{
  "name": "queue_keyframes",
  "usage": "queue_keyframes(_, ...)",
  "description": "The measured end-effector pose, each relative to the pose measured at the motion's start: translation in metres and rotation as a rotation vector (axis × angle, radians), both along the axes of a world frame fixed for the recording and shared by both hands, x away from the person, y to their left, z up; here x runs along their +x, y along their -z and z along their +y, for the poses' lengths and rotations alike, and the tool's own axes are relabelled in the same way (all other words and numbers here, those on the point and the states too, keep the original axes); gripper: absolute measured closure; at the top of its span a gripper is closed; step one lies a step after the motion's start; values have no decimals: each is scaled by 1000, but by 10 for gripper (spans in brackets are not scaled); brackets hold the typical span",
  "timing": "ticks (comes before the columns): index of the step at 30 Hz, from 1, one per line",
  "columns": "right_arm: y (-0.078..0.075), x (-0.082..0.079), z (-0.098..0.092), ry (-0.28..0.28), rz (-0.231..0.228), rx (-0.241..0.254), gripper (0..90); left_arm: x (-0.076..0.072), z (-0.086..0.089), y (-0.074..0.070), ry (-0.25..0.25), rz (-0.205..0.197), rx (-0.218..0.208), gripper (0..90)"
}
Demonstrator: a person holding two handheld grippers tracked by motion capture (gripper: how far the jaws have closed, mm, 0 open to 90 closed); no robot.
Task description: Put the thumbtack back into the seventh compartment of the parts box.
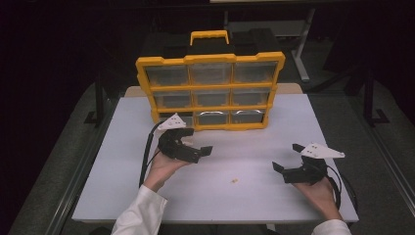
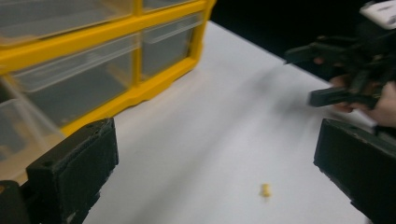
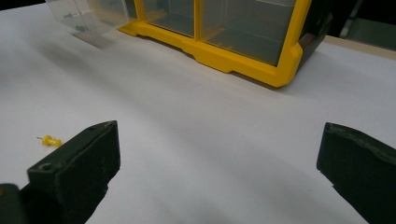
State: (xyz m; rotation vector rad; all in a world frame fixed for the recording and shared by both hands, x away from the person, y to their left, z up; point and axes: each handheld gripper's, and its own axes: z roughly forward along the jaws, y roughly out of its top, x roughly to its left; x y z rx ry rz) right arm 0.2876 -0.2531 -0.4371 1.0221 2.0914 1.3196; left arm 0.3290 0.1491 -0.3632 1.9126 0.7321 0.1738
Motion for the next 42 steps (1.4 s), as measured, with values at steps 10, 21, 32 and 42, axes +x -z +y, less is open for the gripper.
queue_keyframes(10,0,0,1,-2,0,-5,0,-9,-14,11,24,0,31,1)
queue_keyframes(21,0,-1,0,-3,0,-6,0,-12,-29,22,38,23,64,25)
queue_keyframes(32,0,-1,0,-3,0,-7,0,-16,-44,35,81,50,93,92)
queue_keyframes(42,0,-1,1,-3,-1,-8,0,-20,-55,47,113,75,115,128)
